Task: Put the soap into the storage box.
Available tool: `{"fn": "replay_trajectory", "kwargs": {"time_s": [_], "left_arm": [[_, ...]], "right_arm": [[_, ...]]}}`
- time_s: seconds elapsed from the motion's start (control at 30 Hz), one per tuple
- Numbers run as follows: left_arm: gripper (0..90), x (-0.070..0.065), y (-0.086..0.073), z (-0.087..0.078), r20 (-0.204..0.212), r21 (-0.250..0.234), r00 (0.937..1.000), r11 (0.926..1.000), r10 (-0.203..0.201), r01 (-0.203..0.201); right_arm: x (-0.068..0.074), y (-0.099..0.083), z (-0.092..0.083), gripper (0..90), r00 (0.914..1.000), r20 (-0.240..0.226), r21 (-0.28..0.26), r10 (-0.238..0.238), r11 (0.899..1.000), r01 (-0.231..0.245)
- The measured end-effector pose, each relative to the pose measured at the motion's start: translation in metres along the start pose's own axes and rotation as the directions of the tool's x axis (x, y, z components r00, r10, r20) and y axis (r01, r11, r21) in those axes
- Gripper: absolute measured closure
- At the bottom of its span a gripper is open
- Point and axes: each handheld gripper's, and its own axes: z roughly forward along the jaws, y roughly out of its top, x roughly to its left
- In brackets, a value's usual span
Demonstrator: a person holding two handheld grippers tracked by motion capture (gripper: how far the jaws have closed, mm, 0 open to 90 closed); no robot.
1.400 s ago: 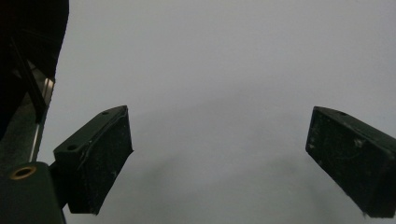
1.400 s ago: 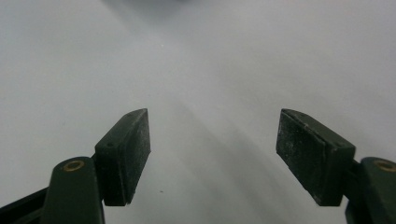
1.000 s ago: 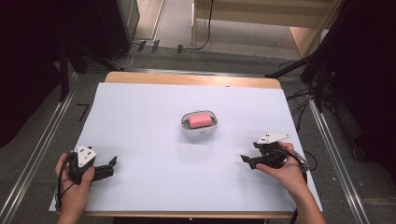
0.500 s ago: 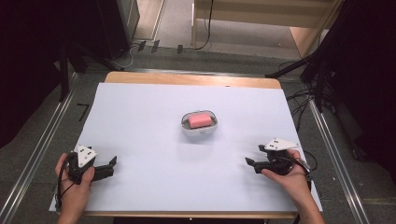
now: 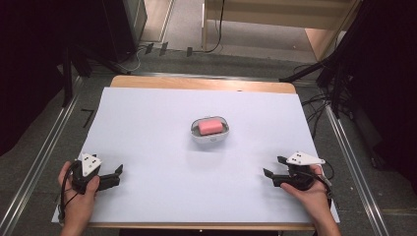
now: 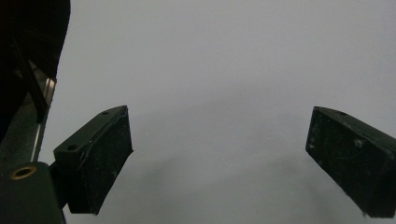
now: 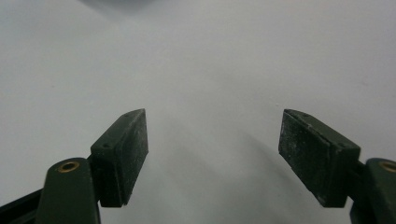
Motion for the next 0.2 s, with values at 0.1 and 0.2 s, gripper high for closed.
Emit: {"fn": "replay_trajectory", "kwargs": {"time_s": [0.1,0.2], "left_arm": [[7.7,0.0,0.0001,0.0001,0.0,0.001,1.0,1.0,0.0,0.0],[7.7,0.0,0.0002,0.0002,0.0,0.003,1.0,1.0,0.002,-0.002]], "right_arm": [[-0.0009,-0.0036,-0.0027,25.5,0.9999,0.008,-0.024,0.01,1.0,-0.01],[-0.0001,-0.0018,-0.0038,26.1,0.9999,0.005,-0.035,0.015,0.999,-0.015]]}}
